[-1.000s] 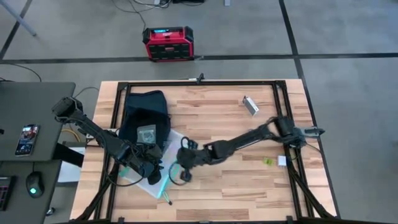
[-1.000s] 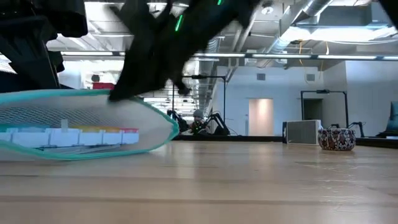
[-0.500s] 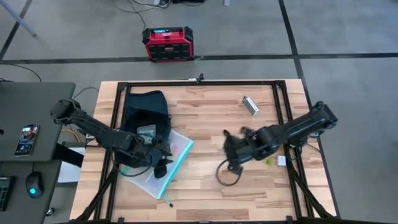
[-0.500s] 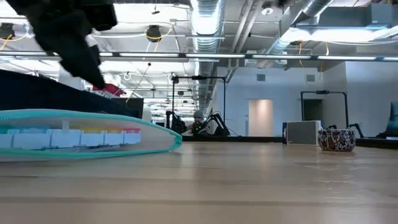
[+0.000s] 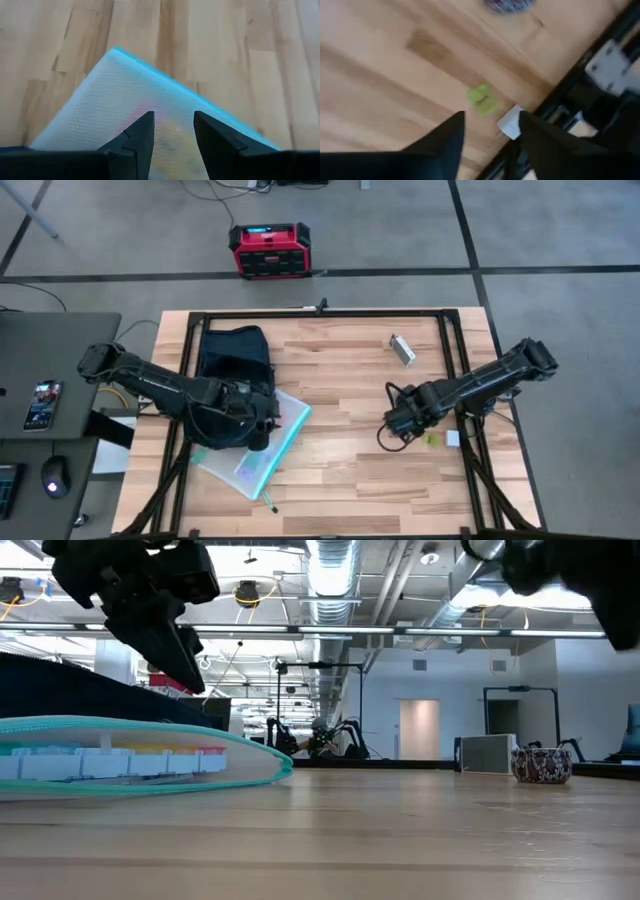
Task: Unpack backpack
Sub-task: Put the pill organizer into the zip bag, then put the pill organizer cover into the zip bag
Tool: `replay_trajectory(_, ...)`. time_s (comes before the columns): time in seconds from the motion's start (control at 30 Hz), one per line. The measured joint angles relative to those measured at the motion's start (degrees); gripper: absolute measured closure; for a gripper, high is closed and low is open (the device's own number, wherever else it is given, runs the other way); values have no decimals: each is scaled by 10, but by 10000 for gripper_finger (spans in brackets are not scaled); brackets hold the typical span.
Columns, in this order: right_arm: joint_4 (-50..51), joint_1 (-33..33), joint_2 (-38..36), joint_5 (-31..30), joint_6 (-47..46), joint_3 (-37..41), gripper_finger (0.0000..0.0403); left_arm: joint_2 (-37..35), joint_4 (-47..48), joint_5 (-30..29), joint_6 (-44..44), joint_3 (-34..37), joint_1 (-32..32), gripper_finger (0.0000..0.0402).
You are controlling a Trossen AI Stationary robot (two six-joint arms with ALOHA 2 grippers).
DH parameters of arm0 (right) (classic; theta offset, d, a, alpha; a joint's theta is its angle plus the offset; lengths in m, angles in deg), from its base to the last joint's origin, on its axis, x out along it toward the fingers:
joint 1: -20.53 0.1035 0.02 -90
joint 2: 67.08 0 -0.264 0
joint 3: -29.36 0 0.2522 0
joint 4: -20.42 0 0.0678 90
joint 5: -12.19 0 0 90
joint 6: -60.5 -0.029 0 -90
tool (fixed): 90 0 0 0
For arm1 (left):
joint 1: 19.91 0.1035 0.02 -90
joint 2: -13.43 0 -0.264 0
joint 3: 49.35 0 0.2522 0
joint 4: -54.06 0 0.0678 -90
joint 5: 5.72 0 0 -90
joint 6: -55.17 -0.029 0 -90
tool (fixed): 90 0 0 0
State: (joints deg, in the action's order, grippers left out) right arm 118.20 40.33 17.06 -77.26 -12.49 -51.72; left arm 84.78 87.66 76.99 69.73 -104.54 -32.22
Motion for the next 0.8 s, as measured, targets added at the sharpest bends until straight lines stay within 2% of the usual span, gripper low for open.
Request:
replay_trajectory(0.1, -75, 0, -22, 18, -59, 75, 168, 0, 6, 0, -20, 0, 11, 276)
replay_trajectory(0.2, -164, 1, -35, 38, -115, 137, 147, 0, 14, 4, -30, 0, 18, 277)
replay_trajectory(0.43, -254, 26, -23, 61, -191, 221, 143, 0, 36, 11, -39, 0, 21, 276)
replay_trajectory(0.8, -387, 57, -27, 60, -293, 318, 147, 0, 38, 6, -44, 0, 21, 276)
